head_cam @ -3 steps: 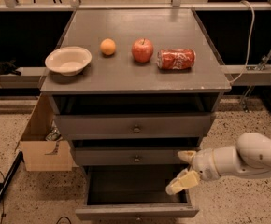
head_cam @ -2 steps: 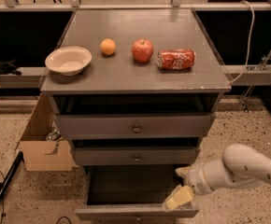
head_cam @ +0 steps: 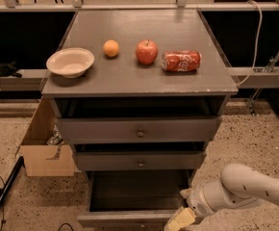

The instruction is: Close bottom drawer

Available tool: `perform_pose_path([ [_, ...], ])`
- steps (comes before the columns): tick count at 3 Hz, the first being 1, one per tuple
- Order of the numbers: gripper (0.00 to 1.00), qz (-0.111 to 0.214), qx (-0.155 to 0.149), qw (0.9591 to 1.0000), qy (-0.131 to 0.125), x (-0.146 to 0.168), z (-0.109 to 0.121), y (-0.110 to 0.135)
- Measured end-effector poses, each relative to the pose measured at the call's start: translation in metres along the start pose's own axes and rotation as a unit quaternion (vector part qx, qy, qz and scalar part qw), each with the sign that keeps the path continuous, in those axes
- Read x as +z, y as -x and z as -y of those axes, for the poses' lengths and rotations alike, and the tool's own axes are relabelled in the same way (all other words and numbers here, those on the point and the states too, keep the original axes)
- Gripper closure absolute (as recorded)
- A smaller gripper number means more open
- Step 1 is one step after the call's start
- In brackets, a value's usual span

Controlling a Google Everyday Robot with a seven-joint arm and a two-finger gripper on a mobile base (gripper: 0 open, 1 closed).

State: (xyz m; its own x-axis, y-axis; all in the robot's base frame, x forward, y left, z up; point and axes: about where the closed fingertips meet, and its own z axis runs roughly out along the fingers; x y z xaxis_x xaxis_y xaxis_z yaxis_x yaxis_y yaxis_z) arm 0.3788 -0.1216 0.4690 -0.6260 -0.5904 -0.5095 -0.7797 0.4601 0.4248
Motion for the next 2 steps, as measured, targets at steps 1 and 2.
perform_pose_path([
  [1,0.00,0.000,0.014,0.9999,0.009,0.025,0.005,0.002],
  [2,0.00,0.001,0.049,0.9984,0.028,0.072,0.022,-0.001],
])
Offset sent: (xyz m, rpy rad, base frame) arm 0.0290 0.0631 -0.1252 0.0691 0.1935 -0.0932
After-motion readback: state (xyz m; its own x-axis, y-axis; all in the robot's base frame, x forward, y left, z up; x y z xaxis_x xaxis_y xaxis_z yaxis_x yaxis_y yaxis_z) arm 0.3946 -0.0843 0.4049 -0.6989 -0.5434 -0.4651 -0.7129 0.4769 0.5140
